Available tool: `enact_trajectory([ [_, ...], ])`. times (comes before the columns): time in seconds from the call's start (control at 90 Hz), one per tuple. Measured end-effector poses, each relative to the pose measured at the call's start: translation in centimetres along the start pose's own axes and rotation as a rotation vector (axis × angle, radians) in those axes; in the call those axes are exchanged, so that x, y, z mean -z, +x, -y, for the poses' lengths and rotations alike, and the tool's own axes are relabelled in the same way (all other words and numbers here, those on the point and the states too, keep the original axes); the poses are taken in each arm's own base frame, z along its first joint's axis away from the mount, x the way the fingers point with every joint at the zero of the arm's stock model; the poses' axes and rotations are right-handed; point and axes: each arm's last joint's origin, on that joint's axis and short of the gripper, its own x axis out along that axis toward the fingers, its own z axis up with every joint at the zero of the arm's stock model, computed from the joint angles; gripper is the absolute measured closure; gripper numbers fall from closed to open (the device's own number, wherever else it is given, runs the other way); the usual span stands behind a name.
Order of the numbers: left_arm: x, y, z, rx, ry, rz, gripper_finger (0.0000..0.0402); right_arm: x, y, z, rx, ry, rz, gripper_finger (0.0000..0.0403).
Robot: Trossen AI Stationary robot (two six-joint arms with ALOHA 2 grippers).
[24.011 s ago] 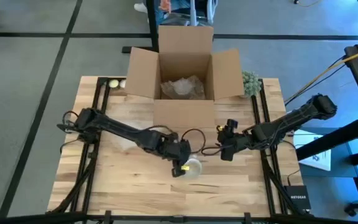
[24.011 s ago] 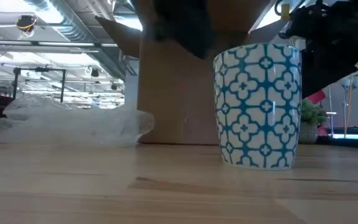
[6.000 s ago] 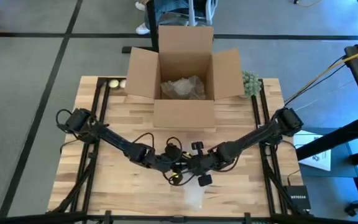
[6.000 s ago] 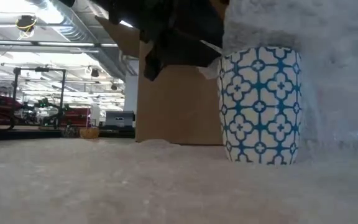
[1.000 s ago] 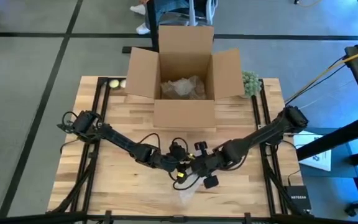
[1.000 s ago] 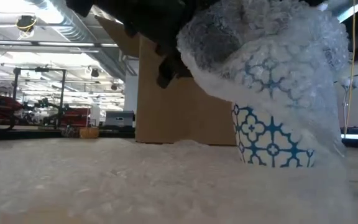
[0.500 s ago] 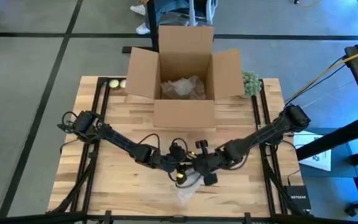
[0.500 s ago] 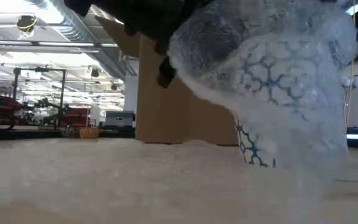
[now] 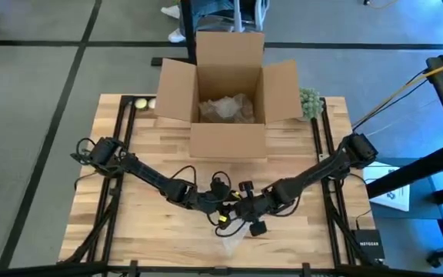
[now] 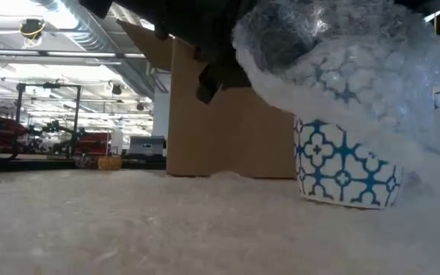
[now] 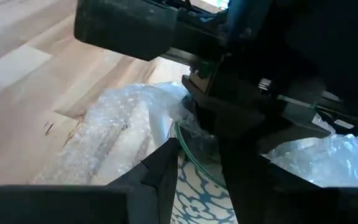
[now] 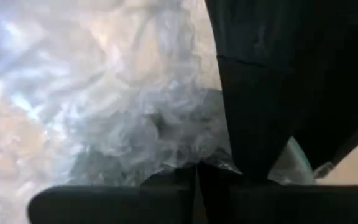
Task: Wrap mug
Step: Wrap the mug with the bubble wrap
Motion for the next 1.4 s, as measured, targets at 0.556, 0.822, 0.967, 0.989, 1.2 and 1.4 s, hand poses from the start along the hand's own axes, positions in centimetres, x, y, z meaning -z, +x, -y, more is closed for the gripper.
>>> enact_trajectory([
  [0.556, 0.2, 0.0, -0.1, -0.012, 0.005, -0.013, 0.0298, -3.2, -7.7, -0.1, -0.083, 0.007, 0.054, 0.0402],
  [0.822, 0.2, 0.0, -0.1, -0.012, 0.005, -0.012, 0.0298, -1.6, -3.9, -0.5, -0.115, 0.001, -0.011, 0.0402],
  [0.967, 0.2, 0.0, -0.1, -0.010, 0.004, -0.011, 0.0298, -0.4, -1.9, 0.6, -0.030, 0.019, -0.072, 0.0402],
  [0.989, 0.2, 0.0, -0.1, -0.010, 0.004, -0.010, 0.0298, -0.3, -1.7, 0.8, -0.020, 0.024, -0.075, 0.0402],
  [1.2, 0.1, 0.1, -0.1, -0.015, 0.002, -0.003, 0.0298, 0.5, -0.2, 1.4, -0.009, 0.041, -0.044, 0.0402],
  [1.4, 0.1, 0.1, -0.1, -0.014, 0.003, -0.007, 0.0298, 0.0, -0.8, 1.4, -0.011, 0.041, -0.036, 0.0402],
])
